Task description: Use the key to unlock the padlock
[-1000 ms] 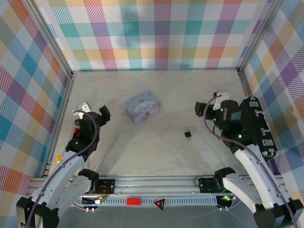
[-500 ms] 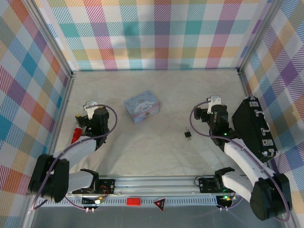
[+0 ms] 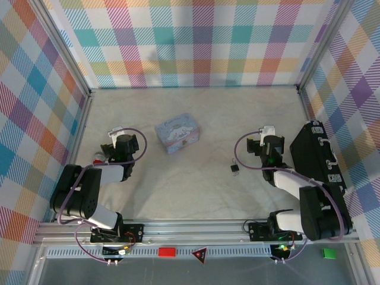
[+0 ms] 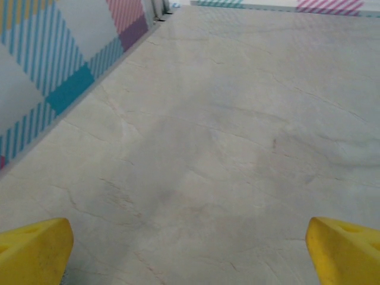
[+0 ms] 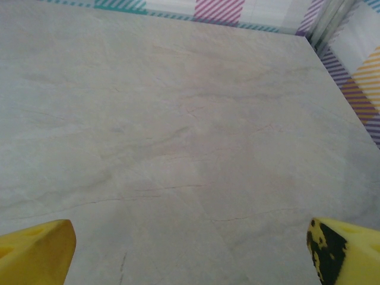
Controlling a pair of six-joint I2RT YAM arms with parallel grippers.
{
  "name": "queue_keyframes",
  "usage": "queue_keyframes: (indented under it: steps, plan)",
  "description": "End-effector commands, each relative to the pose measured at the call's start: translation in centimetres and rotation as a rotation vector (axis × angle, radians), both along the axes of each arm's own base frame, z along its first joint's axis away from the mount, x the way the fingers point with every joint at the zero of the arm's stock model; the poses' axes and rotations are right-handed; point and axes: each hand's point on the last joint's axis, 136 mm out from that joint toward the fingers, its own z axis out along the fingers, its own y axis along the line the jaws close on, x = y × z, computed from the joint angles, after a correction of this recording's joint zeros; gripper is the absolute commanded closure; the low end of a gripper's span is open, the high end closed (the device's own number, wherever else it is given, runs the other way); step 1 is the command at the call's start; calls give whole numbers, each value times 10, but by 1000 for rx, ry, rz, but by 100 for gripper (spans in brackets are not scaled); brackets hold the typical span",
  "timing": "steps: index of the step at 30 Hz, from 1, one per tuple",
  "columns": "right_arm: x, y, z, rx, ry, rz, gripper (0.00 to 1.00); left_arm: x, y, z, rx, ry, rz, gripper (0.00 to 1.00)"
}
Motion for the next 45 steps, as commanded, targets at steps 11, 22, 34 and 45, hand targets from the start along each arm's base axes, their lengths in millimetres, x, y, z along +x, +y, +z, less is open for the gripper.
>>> queue_keyframes:
  steps: [11, 22, 34, 45]
  plan:
    - [9, 22, 14, 174, -132, 187, 1, 15, -33, -2, -59, -60, -236, 0]
    - [31, 6, -16, 243, -70, 116, 1, 13, -31, -8, -64, -84, -235, 0]
    - [30, 5, -16, 242, -73, 110, 1, 13, -31, -8, -65, -83, -235, 0]
    - [30, 5, -16, 240, -72, 115, 1, 13, -31, -8, -66, -82, -236, 0]
